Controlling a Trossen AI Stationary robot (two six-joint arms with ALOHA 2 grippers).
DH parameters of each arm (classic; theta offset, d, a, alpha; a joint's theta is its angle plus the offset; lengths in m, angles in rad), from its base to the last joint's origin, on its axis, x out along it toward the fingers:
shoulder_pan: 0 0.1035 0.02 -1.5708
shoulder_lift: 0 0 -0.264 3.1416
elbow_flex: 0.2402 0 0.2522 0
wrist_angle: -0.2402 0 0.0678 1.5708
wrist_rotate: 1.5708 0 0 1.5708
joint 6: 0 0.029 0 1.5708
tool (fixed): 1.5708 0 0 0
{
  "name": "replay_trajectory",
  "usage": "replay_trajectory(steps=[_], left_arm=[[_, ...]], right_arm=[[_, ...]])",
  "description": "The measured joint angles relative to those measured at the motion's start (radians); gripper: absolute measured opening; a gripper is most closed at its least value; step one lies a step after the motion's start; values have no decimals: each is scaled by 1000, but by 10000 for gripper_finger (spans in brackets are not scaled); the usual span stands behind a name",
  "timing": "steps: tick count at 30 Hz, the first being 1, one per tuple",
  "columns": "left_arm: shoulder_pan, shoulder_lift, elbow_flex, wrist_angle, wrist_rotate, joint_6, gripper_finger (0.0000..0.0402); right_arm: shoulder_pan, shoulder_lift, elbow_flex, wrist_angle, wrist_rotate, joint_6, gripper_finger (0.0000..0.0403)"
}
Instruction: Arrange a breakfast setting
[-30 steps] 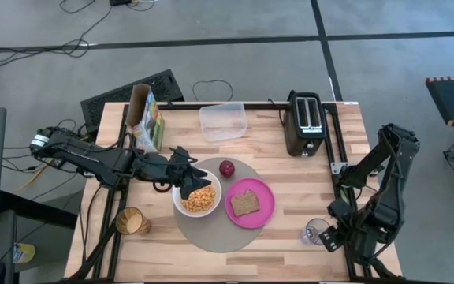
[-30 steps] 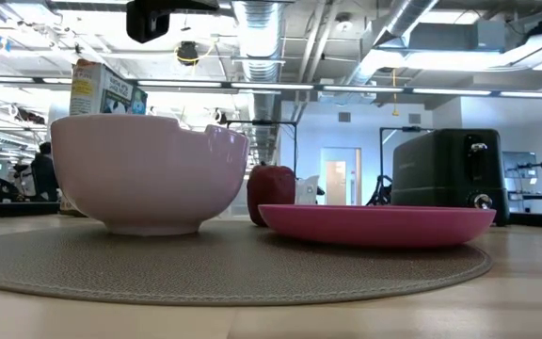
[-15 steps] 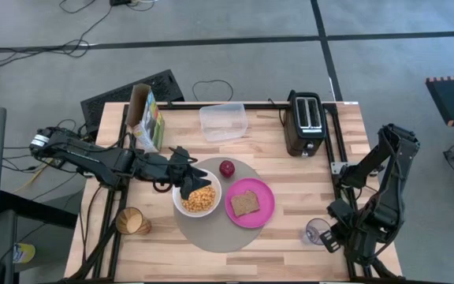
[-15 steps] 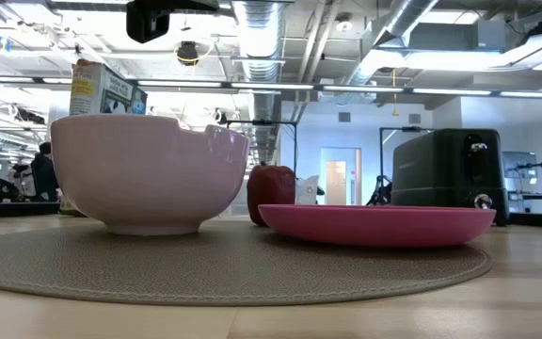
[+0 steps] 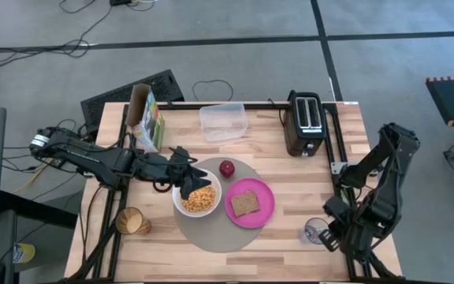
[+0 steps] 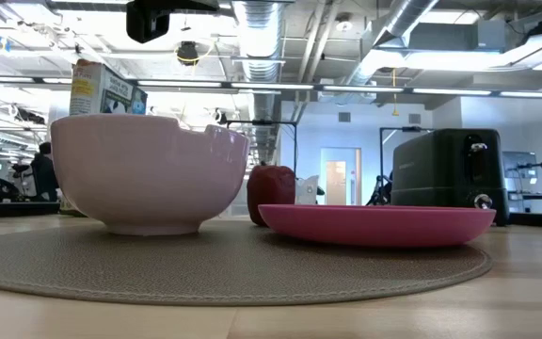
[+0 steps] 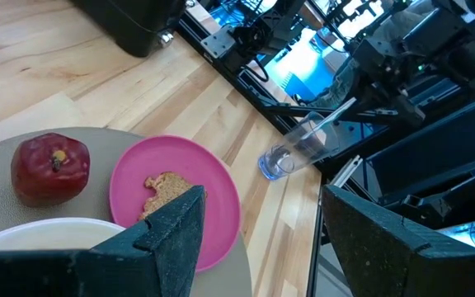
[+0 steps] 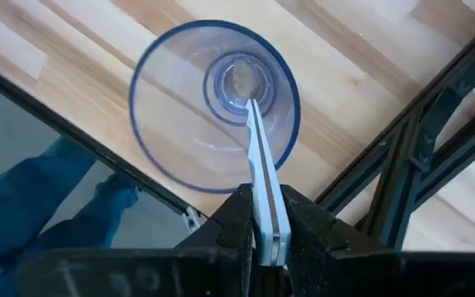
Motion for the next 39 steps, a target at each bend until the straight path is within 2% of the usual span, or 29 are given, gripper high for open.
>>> replay_trajectory(steps=[6, 12, 19, 30, 34, 39], left_arm=[[0, 0, 0, 0, 0, 0, 229], [0, 0, 0, 0, 0, 0, 229], [0, 0, 0, 2, 0, 0, 229], [0, 0, 0, 22, -1, 0, 229], [0, 0, 0, 42, -38, 2, 231], [0, -1, 0, 76, -52, -2, 271]], right_arm=[[-32, 0, 101, -92, -28, -91, 78], [-65, 0, 263, -190, -51, -199, 78], [-106, -27, 390, -193, -50, -304, 77], [-141, -105, 420, -193, -50, -343, 77], [-141, -153, 420, -184, -47, -352, 77], [-141, -195, 421, -166, 56, -395, 77]])
